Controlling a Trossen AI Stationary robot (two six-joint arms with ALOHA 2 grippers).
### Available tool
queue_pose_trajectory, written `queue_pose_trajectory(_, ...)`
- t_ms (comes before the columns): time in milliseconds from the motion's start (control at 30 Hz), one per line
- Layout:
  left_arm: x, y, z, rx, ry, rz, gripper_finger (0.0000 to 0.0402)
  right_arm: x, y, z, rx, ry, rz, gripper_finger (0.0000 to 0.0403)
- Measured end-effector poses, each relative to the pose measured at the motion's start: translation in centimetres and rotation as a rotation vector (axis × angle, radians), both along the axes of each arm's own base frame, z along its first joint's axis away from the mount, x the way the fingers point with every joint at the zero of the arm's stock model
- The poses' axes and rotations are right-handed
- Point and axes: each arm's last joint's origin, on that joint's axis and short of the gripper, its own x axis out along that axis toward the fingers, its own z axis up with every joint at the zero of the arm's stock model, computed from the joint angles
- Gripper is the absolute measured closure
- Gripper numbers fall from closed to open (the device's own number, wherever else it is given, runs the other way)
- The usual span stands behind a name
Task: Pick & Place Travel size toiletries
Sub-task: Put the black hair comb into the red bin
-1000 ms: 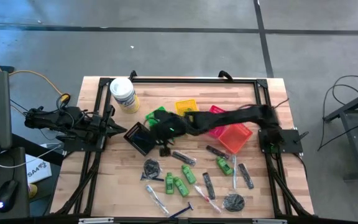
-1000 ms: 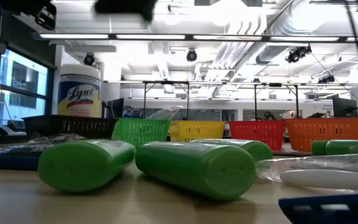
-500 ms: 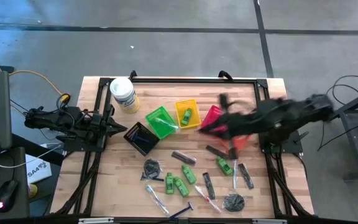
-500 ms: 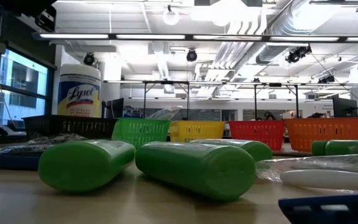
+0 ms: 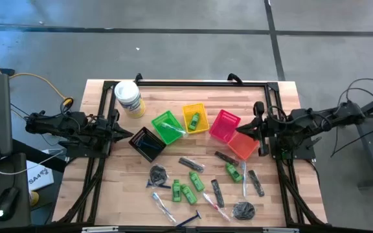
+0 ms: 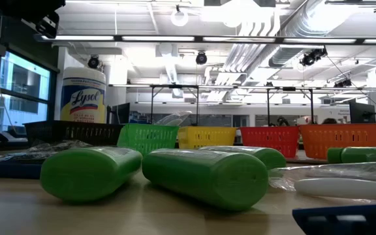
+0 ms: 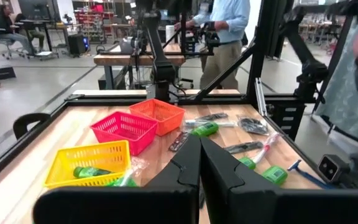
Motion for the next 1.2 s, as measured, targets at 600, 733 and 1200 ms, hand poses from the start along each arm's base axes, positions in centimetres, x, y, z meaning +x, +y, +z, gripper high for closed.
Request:
queue_pose_trajectory(600,0.1,0.3,-0.7,0.036,0.075,0.127,0.0402,-3.5,-2.3,-13.2,0.073,-0.233,0.219,0.0399)
queue_pose_trajectory(733,1.1,0.1,-1.8,0.009,0.120,0.128,0.0402,-3.4,-2.7,-13.8,0.093,-0.233,0.144,0.0399)
queue_pose_trajectory(1200,5.2,-0.8,-3.6,0.049,0.251,0.118,0.0402,-3.3,-3.0,-14.2,0.126,-0.188,0.085,0.0399)
